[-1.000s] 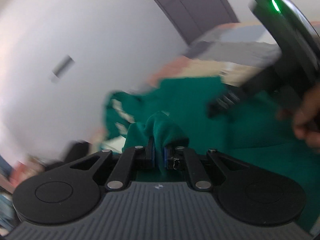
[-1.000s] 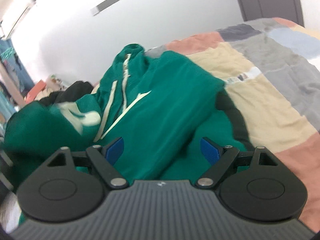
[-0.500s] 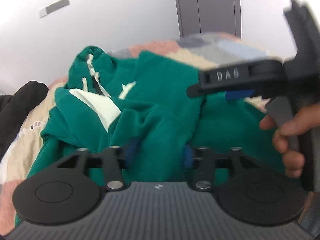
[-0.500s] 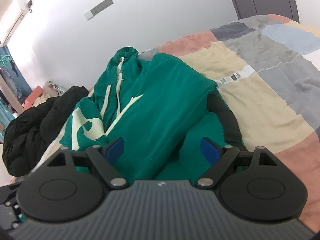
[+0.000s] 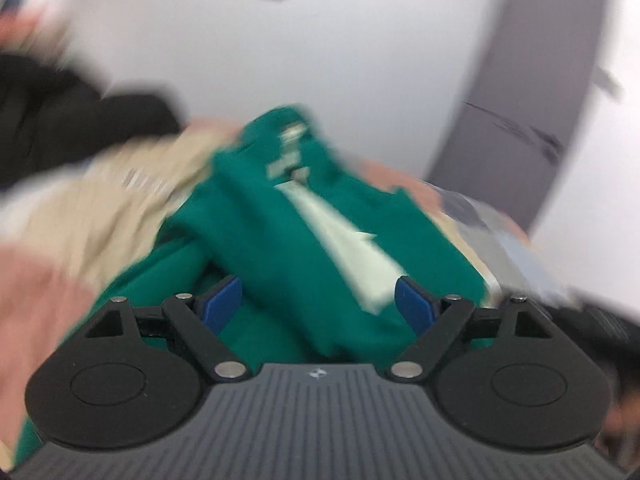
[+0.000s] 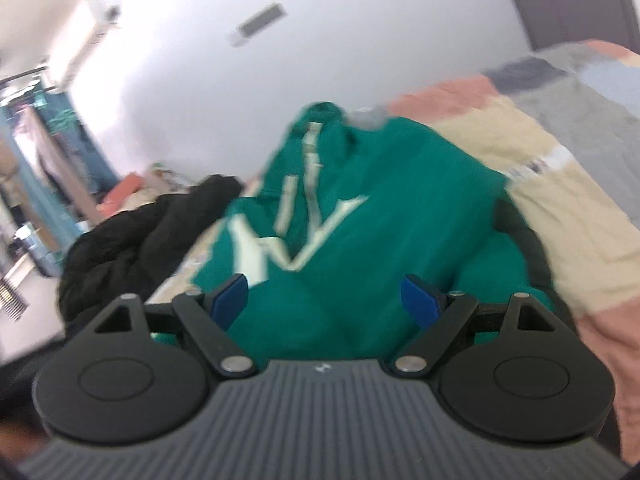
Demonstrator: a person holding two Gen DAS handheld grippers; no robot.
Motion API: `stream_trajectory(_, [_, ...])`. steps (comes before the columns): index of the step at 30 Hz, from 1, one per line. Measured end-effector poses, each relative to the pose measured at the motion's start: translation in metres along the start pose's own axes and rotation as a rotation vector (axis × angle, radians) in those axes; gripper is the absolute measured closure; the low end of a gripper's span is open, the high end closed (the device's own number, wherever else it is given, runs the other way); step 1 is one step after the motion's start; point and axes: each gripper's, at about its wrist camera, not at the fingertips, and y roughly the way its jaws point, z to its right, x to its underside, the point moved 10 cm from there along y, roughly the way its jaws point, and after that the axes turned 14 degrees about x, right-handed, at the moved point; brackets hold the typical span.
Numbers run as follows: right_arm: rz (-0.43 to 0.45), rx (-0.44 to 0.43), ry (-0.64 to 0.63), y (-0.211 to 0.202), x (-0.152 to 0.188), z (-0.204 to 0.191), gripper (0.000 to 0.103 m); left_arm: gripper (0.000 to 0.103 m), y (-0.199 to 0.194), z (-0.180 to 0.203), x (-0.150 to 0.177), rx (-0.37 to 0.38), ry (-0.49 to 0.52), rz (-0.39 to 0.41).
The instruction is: Fold large clothes
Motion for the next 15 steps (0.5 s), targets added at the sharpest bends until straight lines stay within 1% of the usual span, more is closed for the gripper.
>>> stream_trajectory(1, [0.004, -0.027, -0.014, -0.003, 0.000, -0.008, 0.018, 0.017, 0.005, -0.018, -0.003, 0.000, -0.084, 0.005])
stream_trajectory(2, [0.006, -0.051, -0.028, -0.006, 0.001, -0.015, 0.018, 0.021, 0.014, -0.036, -0.006, 0.003, -0.162, 0.017])
stream_trajectory(3, [0.006, -0.076, -0.045, -0.009, 0.003, -0.022, 0.018, 0.023, 0.019, -0.049, -0.008, 0.001, -0.205, 0.026])
stream_trajectory(4, [0.005, -0.094, -0.070, -0.011, 0.005, -0.029, 0.018, 0.028, 0.025, -0.062, -0.010, -0.005, -0.241, 0.031])
stream_trajectory(6, [0.004, -0.103, -0.129, -0.012, 0.011, -0.041, 0.018, 0.034, 0.037, -0.082, -0.011, -0.014, -0.299, 0.034])
stream_trajectory(8, [0.000, -0.098, -0.208, -0.011, 0.019, -0.052, 0.018, 0.044, 0.052, -0.100, -0.011, -0.012, -0.349, 0.030])
stream_trajectory(10, [-0.015, -0.078, -0.289, -0.006, 0.028, -0.060, 0.019, 0.050, 0.069, -0.116, -0.010, -0.013, -0.382, 0.020])
stream_trajectory(11, [-0.025, -0.066, -0.329, -0.004, 0.033, -0.063, 0.019, 0.054, 0.080, -0.119, -0.010, -0.001, -0.397, 0.021])
stream_trajectory(13, [-0.046, -0.039, -0.419, 0.002, 0.045, -0.068, 0.019, 0.060, 0.094, -0.124, -0.011, 0.035, -0.419, 0.030])
stream_trajectory(14, [-0.052, -0.019, -0.461, 0.005, 0.051, -0.069, 0.020, 0.066, 0.107, -0.128, -0.013, 0.047, -0.428, 0.030])
stream_trajectory(15, [-0.055, 0.007, -0.498, 0.010, 0.055, -0.068, 0.029, 0.070, 0.112, -0.129, -0.014, 0.056, -0.436, 0.030])
